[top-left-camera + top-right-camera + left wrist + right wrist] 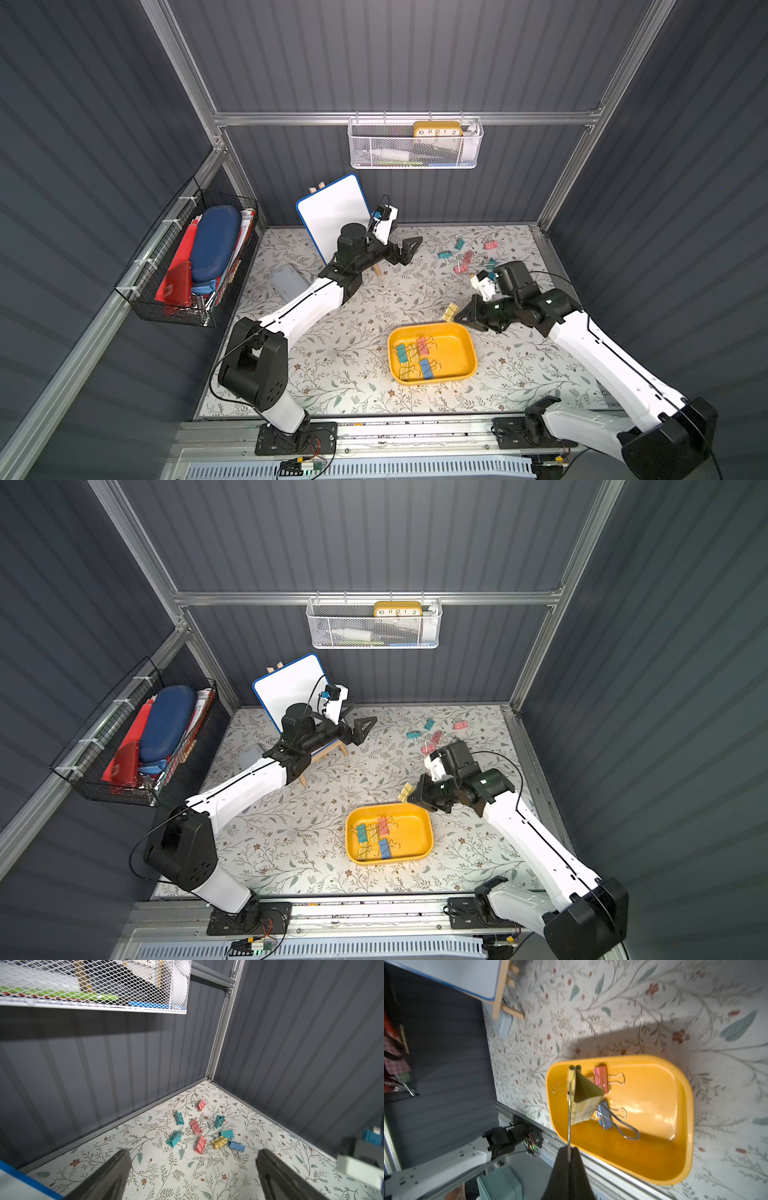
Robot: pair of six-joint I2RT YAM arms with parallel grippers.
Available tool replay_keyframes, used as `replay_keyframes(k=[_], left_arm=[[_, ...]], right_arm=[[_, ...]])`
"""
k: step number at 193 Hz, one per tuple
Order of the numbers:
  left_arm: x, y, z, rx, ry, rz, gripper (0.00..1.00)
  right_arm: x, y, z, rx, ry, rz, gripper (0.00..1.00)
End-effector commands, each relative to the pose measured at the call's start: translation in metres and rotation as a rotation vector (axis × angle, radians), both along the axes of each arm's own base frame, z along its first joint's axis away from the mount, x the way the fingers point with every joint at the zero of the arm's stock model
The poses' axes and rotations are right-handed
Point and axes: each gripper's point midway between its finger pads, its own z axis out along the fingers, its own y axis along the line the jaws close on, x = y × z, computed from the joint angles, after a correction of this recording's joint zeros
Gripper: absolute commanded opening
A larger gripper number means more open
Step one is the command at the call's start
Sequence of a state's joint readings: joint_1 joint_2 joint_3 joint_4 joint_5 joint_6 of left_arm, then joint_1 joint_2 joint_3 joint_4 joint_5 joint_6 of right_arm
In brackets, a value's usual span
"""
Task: Put the binder clips in the storage box
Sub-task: Place the binder clip in the storage box.
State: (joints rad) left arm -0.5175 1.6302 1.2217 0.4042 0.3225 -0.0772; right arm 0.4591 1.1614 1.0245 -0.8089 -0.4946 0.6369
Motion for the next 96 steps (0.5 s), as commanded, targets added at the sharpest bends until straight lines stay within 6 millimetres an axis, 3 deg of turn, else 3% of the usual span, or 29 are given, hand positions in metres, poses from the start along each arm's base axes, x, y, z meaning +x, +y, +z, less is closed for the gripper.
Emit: replay_keyframes(k=[1, 31, 54, 96], left_arm=[[0.003, -0.005, -0.002, 0.003, -0.012, -0.021, 0.99], [0.010, -0.006, -0.014, 0.026, 0.002, -0.003, 0.99], [0.011, -0.008, -0.020, 0.034, 0.006, -0.013, 0.99], [0.006, -0.017, -0.013, -0.024, 0.022, -0.069, 0.99]], right_arm=[[-0.035, 0.003, -0.040, -0.110, 0.153, 0.117, 0.00], [-0.039, 0.018, -0.079, -0.223, 0.202, 0.196, 0.00], [-0.041, 0.016, -0.104, -0.305, 0.234, 0.227, 0.00], [-0.060, 0.036, -0.113, -0.270, 0.260, 0.339, 0.03]])
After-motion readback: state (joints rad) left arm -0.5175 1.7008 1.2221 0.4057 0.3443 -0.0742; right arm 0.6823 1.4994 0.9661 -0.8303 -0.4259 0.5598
